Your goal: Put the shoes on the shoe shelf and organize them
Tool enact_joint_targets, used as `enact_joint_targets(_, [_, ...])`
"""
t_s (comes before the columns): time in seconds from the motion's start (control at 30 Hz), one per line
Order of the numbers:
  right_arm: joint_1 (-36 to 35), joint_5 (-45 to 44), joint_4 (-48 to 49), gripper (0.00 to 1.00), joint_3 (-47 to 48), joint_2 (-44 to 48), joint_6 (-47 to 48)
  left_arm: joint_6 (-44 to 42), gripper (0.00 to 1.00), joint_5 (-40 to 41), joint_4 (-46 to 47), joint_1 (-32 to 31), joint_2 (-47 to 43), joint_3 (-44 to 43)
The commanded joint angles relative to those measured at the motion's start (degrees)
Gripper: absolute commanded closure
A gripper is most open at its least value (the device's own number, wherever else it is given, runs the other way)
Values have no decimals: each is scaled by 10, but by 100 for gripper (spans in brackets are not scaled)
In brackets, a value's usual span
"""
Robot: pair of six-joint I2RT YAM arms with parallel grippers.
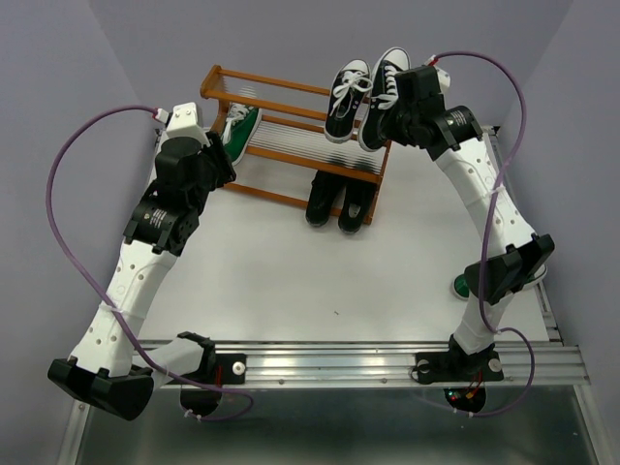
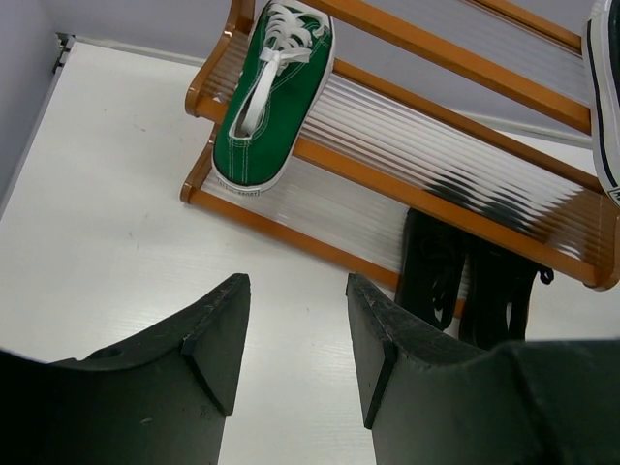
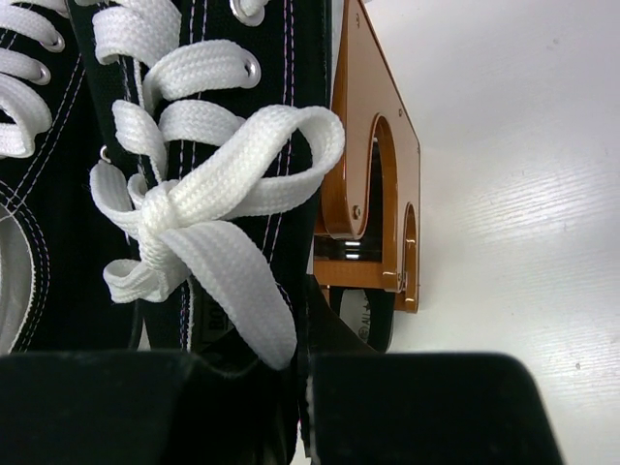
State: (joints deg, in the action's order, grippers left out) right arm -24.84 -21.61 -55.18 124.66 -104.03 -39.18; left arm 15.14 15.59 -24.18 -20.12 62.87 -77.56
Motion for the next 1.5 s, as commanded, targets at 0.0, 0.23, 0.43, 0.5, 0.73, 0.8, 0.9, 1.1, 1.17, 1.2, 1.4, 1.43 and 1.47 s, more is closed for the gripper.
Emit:
enact_joint_targets(0.0, [-1, -29, 46, 99, 15, 44, 4, 2, 45, -4, 27, 3, -15, 2])
enact_joint_targets(0.23, [-1, -26, 49, 99, 14, 29, 3, 1, 45, 6, 20, 3, -23, 3])
enact_joint_targets(0.43, [-1, -17, 67, 73, 7, 33, 5, 1, 45, 9, 18, 4, -28, 5])
enact_joint_targets(0.5, [-1, -16, 71, 68, 6, 36, 8, 2, 45, 8, 18, 4, -28, 5])
enact_joint_targets(0.73, [-1, -8, 77, 50, 14, 38, 15, 2, 45, 5, 19, 3, -26, 5])
enact_joint_targets(0.8, [-1, -5, 79, 48, 15, 41, 15, 3, 45, 4, 20, 3, -25, 6])
enact_joint_targets(0.9, [-1, -2, 87, 44, 15, 43, 17, 2, 45, 5, 20, 3, -24, 6])
enact_joint_targets(1.1, [-1, -5, 90, 43, 25, 39, 23, 3, 45, 3, 21, 3, -24, 7])
enact_joint_targets(1.17, [-1, 1, 92, 43, 28, 38, 26, 7, 44, -13, 27, 4, -22, 8])
enact_joint_targets(1.2, [-1, 4, 94, 43, 29, 38, 31, 10, 44, -25, 31, 3, -20, 7])
enact_joint_targets(1.4, [-1, 16, 105, 29, 37, 44, 45, 34, 43, -127, 27, -3, 64, -80])
enact_joint_targets(1.43, [-1, 17, 105, 29, 37, 44, 46, 33, 43, -130, 20, -17, 79, -100])
enact_joint_targets(1.47, [-1, 17, 105, 28, 37, 44, 46, 31, 42, -126, 13, -27, 107, -145])
